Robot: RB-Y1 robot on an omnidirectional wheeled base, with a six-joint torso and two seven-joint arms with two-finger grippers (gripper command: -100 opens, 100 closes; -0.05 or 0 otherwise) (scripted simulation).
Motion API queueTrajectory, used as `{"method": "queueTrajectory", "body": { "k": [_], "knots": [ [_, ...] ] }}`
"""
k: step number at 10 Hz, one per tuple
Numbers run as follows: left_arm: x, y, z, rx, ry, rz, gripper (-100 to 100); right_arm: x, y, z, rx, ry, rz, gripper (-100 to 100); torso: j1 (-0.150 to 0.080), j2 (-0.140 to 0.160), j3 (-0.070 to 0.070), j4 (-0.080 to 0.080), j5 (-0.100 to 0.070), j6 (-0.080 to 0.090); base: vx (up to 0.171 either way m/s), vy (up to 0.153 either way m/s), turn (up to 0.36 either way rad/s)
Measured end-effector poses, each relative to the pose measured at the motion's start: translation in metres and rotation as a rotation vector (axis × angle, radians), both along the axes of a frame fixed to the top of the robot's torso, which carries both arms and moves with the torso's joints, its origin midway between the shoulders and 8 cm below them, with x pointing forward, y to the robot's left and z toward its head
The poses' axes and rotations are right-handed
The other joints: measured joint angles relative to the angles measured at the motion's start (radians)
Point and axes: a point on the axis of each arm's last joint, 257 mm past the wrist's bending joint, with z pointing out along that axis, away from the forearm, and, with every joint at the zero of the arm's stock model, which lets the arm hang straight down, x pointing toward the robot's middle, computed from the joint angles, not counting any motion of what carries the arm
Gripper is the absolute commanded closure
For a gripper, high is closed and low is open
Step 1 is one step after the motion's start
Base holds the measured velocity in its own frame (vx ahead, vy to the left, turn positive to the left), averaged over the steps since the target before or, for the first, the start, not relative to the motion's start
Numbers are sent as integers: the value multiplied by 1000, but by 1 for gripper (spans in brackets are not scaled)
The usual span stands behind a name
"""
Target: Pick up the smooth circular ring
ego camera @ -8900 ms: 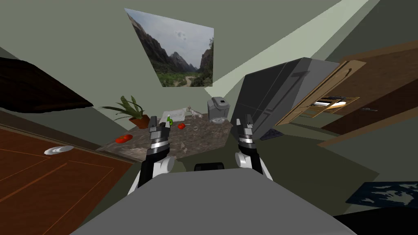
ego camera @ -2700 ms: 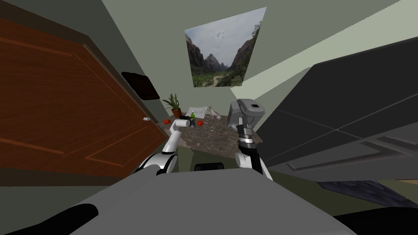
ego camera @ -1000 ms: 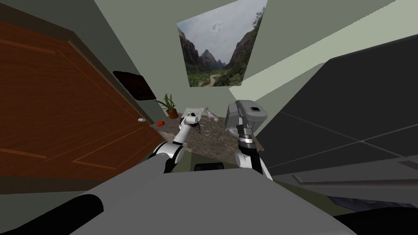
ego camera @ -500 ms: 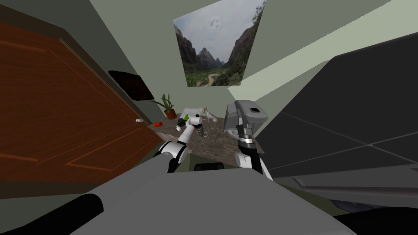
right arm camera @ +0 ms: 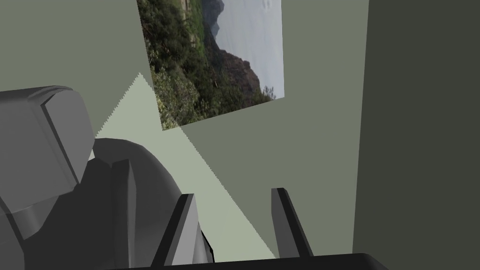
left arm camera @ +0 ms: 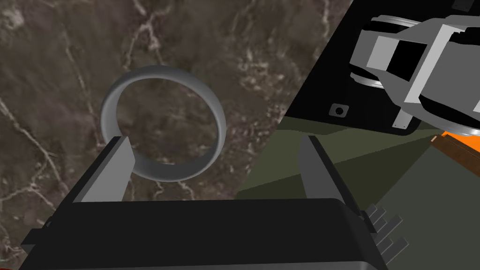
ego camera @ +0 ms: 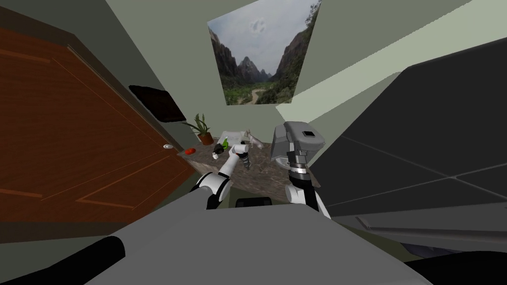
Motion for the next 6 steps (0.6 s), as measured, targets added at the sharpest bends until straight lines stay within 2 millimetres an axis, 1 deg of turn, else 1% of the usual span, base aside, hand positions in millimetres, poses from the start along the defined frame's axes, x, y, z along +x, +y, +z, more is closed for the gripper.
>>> {"method": "queueTrajectory", "body": {
  "k": [1, 2, 3, 4, 5, 6],
  "knots": [
    [0, 0, 0, 0, 0, 0, -100, 0, 0, 0, 0, 0, 0, 0, 0, 0, 0, 0, 0, 0, -33, 42, -305],
    [3, 12, -2, 3, 2, 31, -100, 0, 0, 0, 0, 0, 0, 0, 3, 2, 1, 0, 1, 1, -56, 61, -267],
    [5, 19, -3, 4, 3, 51, -100, 0, 0, 0, 0, 0, 0, 0, 4, 4, 2, 1, 1, 0, -34, 31, -48],
    [7, 21, -4, 4, 5, 57, -100, 0, 0, 0, 0, 0, 0, 0, 3, 3, 2, 1, 1, 0, -40, 37, -417],
    [11, 30, -8, 7, 8, 89, -100, 0, 0, 0, 0, 0, 0, 0, 3, 3, 2, 1, 1, 1, -78, 78, -405],
    [20, 46, -12, 7, 9, 140, -100, 0, 0, 0, 0, 0, 0, 0, 6, 5, 2, 1, 1, 0, -82, 60, -291]
  ]
}}
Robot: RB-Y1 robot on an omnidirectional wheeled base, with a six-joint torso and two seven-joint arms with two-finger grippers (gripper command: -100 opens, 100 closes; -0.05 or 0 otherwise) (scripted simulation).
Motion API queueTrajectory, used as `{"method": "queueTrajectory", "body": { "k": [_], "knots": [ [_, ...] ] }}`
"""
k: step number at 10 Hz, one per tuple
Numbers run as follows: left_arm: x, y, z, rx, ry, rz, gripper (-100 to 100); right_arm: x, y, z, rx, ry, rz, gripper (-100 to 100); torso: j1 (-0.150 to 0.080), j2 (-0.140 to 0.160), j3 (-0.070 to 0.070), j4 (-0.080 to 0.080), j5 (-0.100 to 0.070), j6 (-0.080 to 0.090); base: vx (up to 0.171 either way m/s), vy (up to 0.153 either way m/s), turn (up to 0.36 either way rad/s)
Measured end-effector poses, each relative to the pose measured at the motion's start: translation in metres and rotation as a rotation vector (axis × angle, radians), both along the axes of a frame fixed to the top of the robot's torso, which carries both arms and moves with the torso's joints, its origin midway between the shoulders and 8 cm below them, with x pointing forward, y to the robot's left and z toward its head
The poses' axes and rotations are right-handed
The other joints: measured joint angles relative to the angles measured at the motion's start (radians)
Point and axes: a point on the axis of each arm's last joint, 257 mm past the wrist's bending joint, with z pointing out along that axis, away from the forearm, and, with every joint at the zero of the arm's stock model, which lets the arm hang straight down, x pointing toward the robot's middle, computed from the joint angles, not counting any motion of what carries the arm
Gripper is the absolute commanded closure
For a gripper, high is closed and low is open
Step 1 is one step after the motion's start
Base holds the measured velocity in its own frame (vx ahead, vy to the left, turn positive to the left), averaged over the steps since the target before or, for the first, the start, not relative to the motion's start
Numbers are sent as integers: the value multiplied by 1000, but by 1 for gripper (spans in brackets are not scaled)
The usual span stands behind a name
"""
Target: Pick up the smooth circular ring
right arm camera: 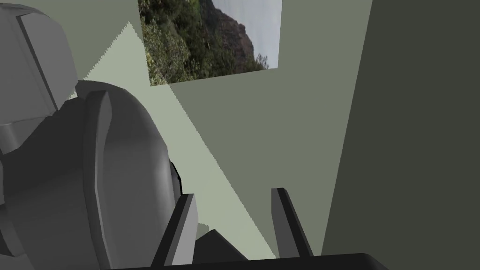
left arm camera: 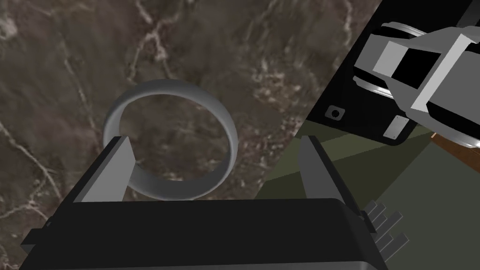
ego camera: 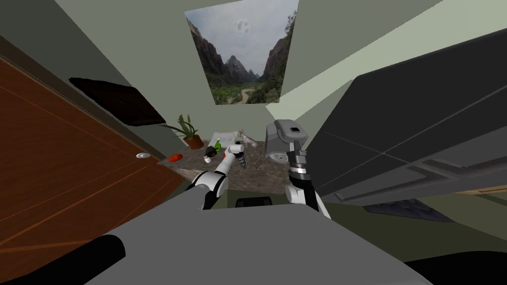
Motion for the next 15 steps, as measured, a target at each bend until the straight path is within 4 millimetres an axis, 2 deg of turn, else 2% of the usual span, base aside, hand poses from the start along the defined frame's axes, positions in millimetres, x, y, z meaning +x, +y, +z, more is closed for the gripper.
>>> {"method": "queueTrajectory", "body": {
  "k": [1, 3, 7, 9, 11, 12, 14, 15],
  "knots": [
    [3, 10, -2, 0, -3, 27, -100, 0, 0, 0, 0, 0, 0, 0, 1, -1, 0, 0, 0, -1, -85, 43, -398],
    [13, 47, -6, 4, 2, 120, -100, 0, 0, 0, 0, 0, 0, 0, 1, 1, 0, 0, 0, 0, -101, 62, -402],
    [26, 95, -10, 4, -2, 266, -100, 0, 0, 0, 0, 0, 0, 0, 2, -1, 0, 0, 1, 0, -98, 56, -408],
    [30, 130, -11, 2, -8, 355, -100, 0, 0, 0, 0, 0, 0, 0, 1, -2, -1, -1, 1, 0, -94, 29, -364],
    [34, 141, -12, -1, -9, 390, -100, 0, 0, 0, 0, 0, 0, 0, 0, -5, -3, -1, 1, -1, -51, 13, -188],
    [32, 153, -12, -2, -11, 423, -100, 0, 0, 0, 0, 0, 0, 0, 0, -4, -3, -1, 1, 0, -71, 20, -251],
    [36, 160, -12, -4, -13, 448, -100, 0, 0, 0, 0, 1, 0, 0, 0, -6, -4, -2, 1, -1, -19, 7, -11],
    [37, 160, -12, -5, -13, 449, 100, 0, 0, 0, 0, 1, 0, 0, 0, -8, -5, -2, 1, -1, 0, 0, 0]
  ]
}}
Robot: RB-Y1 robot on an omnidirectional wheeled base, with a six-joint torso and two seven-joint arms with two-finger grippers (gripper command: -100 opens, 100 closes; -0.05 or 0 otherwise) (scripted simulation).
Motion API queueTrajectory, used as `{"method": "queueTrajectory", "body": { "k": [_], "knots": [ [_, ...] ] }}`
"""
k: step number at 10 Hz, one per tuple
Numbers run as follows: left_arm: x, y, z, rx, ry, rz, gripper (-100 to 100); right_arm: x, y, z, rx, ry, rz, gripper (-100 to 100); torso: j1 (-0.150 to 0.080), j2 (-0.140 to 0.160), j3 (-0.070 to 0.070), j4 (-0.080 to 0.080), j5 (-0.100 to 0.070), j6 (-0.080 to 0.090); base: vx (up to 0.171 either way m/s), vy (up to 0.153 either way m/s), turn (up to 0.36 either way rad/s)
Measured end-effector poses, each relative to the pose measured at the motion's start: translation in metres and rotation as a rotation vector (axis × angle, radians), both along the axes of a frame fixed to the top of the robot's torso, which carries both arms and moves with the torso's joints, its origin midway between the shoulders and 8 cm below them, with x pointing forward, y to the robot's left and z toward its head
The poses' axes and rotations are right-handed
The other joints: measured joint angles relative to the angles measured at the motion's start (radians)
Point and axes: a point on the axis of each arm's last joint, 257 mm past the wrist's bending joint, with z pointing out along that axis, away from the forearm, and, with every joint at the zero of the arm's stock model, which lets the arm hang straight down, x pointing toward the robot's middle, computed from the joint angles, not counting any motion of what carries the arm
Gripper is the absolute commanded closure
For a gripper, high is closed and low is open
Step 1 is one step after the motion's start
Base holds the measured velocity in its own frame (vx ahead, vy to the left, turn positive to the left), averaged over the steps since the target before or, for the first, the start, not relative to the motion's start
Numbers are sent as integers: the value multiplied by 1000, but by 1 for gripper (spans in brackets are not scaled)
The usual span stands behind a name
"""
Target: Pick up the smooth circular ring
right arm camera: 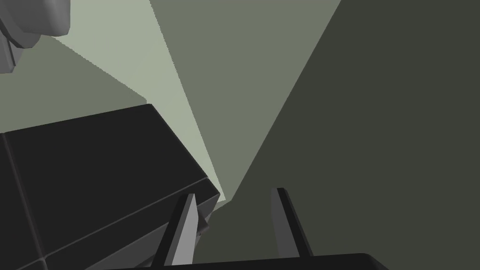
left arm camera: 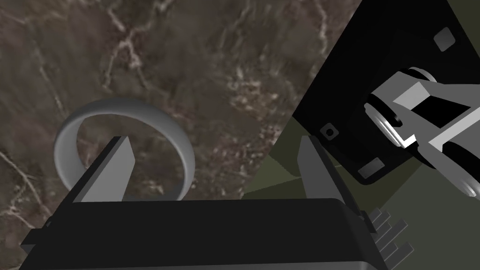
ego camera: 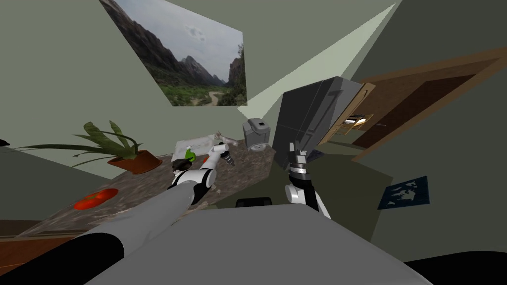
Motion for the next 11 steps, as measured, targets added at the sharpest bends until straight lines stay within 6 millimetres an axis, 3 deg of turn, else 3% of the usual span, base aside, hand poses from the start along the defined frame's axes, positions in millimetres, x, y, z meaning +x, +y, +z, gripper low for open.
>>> {"method": "queueTrajectory", "body": {
  "k": [4, 5, 6, 8, 11],
  "knots": [
    [0, 0, 0, -1, 1, 1, 100, 0, 0, 0, 0, 0, 0, 0, 0, -1, -1, 0, 0, 0, 0, 0, 0],
    [0, 0, 0, -1, 1, 2, 0, 0, 0, 0, 0, 0, 0, 0, 0, -1, -1, 0, 0, 0, 0, 0, 0],
    [0, 0, 0, -1, 1, 2, 100, 0, 0, 0, 0, 0, 0, 0, 0, -1, -1, 0, 0, 0, 72, -21, 324],
    [-4, -15, 0, 1, 7, -47, 100, 0, 0, 0, 0, 0, 0, 0, -2, -6, -4, -1, -1, 0, 95, -28, 349],
    [-10, -57, 1, 6, 14, -163, 100, 0, 0, 0, 0, 0, 0, 0, -2, -7, -4, -2, -1, 0, 100, -39, 387]
  ]
}}
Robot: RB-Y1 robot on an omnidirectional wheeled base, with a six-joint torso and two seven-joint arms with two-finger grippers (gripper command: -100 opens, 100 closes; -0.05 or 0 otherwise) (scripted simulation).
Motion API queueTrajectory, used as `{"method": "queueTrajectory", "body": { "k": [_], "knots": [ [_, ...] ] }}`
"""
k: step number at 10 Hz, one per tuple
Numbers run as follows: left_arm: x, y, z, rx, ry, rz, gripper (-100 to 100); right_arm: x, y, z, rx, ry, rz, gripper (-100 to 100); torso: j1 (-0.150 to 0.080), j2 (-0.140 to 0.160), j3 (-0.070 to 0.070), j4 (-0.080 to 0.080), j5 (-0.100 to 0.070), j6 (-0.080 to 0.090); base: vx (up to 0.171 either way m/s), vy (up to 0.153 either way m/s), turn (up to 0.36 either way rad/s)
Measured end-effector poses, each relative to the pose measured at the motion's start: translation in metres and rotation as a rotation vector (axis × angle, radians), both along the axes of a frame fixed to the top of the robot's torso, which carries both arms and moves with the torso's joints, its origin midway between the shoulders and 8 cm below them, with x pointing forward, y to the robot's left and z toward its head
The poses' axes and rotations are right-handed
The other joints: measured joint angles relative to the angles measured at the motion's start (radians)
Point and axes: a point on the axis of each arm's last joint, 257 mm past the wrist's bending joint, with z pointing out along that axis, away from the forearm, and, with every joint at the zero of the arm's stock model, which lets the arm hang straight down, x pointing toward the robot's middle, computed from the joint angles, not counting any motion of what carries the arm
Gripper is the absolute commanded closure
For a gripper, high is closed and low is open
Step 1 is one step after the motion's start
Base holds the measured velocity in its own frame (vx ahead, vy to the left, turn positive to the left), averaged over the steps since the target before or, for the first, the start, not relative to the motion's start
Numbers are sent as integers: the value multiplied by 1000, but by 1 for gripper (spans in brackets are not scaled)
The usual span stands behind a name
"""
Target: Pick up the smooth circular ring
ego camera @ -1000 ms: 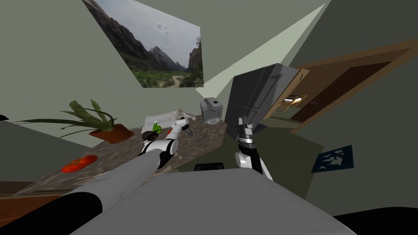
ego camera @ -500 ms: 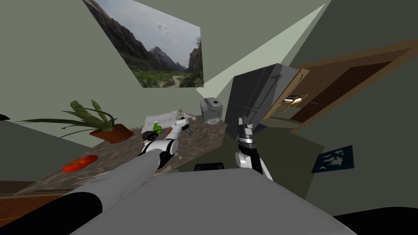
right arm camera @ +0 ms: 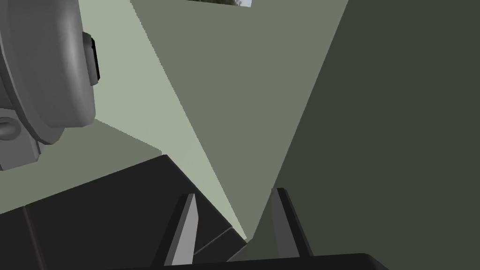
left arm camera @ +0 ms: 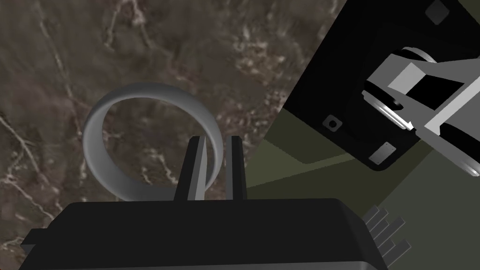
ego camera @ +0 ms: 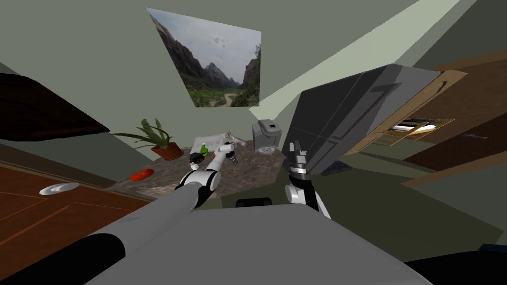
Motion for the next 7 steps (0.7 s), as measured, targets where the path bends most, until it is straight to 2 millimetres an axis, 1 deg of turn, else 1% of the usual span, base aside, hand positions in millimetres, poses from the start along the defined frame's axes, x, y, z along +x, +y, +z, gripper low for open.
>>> {"method": "queueTrajectory", "body": {
  "k": [1, 2, 3, 5, 6, 7],
  "knots": [
    [-4, -15, 3, 0, -2, -39, 100, 0, 0, 0, 0, 0, 0, 0, 1, -1, 0, 0, 0, -1, 122, -33, 416],
    [-9, -36, 5, 0, 0, -91, 100, 0, 0, 0, 0, 0, 0, 0, 0, -2, -1, 0, 0, 0, 85, -43, 366],
    [-11, -45, 5, 0, 3, -118, 100, 0, 0, 0, 0, 0, 0, 0, 1, -1, 0, 0, 0, -1, 84, -65, 426],
    [-16, -74, 10, 0, 2, -209, 100, 0, 0, 0, 0, 0, 0, 0, -3, -1, 0, 0, 0, 0, 100, -83, 367],
    [-19, -83, 11, -1, -1, -237, 100, 0, 0, 0, 0, 0, 0, 0, -1, -1, 0, 0, 0, 0, 74, -39, 451],
    [-25, -97, 14, -3, -2, -277, 100, 0, 0, 0, 0, 0, 0, 0, 1, 0, 0, 0, 0, -1, 99, -81, 446]
  ]
}}
